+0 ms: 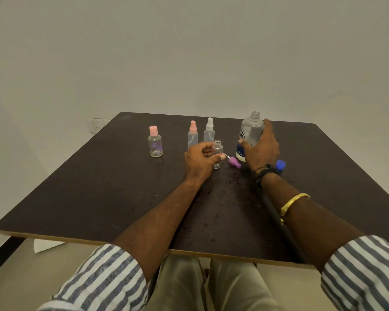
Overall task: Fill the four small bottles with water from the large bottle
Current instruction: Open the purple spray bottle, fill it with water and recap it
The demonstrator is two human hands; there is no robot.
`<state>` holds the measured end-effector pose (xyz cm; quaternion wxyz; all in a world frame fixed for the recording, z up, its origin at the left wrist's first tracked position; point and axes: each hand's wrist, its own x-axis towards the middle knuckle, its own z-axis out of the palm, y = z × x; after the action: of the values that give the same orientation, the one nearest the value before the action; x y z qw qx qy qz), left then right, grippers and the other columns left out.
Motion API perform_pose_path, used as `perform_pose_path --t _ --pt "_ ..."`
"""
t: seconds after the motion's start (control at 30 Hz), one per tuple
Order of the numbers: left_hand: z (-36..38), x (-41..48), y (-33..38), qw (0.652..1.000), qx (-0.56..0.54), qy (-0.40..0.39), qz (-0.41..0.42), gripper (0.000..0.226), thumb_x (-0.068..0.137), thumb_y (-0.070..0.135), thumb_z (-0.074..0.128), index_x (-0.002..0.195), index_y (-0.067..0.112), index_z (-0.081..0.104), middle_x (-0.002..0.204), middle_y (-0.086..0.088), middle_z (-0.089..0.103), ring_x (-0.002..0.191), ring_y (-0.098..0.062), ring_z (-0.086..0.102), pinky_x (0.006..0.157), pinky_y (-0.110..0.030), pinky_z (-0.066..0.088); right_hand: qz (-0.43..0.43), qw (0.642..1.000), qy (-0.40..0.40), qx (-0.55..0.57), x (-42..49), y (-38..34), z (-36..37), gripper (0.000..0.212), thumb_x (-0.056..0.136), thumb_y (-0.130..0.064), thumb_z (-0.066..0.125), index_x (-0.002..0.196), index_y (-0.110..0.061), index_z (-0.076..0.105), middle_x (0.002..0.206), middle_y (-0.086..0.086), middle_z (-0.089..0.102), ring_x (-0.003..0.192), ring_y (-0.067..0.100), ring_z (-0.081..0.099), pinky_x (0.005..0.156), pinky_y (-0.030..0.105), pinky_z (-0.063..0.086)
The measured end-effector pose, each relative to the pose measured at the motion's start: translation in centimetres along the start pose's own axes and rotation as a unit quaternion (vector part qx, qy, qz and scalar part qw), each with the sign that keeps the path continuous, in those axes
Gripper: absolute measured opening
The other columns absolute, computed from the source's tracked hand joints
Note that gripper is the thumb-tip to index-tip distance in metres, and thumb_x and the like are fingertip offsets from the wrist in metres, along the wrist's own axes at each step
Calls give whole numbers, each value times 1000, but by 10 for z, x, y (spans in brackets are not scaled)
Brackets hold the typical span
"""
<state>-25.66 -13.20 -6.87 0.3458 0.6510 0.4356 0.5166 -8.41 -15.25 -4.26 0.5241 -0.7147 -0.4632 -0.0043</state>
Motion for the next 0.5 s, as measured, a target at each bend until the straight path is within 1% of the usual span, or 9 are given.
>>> perform_pose_path --t 0.13,0.27,0.37,0.43,0.5 --pt "0 0 1 1000 5 -5 3 46 76 19 89 117 8 73 106 -4 78 92 -9 74 85 -24 61 -4 1000 -4 11 2 1 1 80 81 -26 82 147 -21 37 143 6 56 126 31 58 101 49 52" --pt "0 0 0 1000 6 -2 1 47 76 20 89 118 7 72 107 -5 77 92 -10 73 83 -17 59 -13 1000 2 22 2 3 2 82 78 -26 83 146 -24 37 142 4 56 126 28 57 101 50 53" --pt "0 1 1 1000 4 -2 -5 47 75 20 89 118 8 73 107 -5 77 93 -10 73 85 -20 60 -27 999 -8 34 -1 5 1 84 78 -25 82 148 -28 35 143 3 54 127 27 56 102 49 52" --pt "0 2 0 1000 2 -1 -6 47 74 20 90 117 8 74 106 -4 77 92 -9 73 86 -21 60 -51 998 -15 24 -3 6 0 84 79 -24 81 149 -29 36 142 5 54 126 27 56 100 45 52" --pt "-1 2 1 1000 -3 2 -7 46 73 18 91 116 8 74 104 -3 78 91 -8 73 83 -18 59 -83 996 -22 0 -5 6 -1 82 80 -20 81 149 -30 38 140 7 54 123 26 55 95 37 49"
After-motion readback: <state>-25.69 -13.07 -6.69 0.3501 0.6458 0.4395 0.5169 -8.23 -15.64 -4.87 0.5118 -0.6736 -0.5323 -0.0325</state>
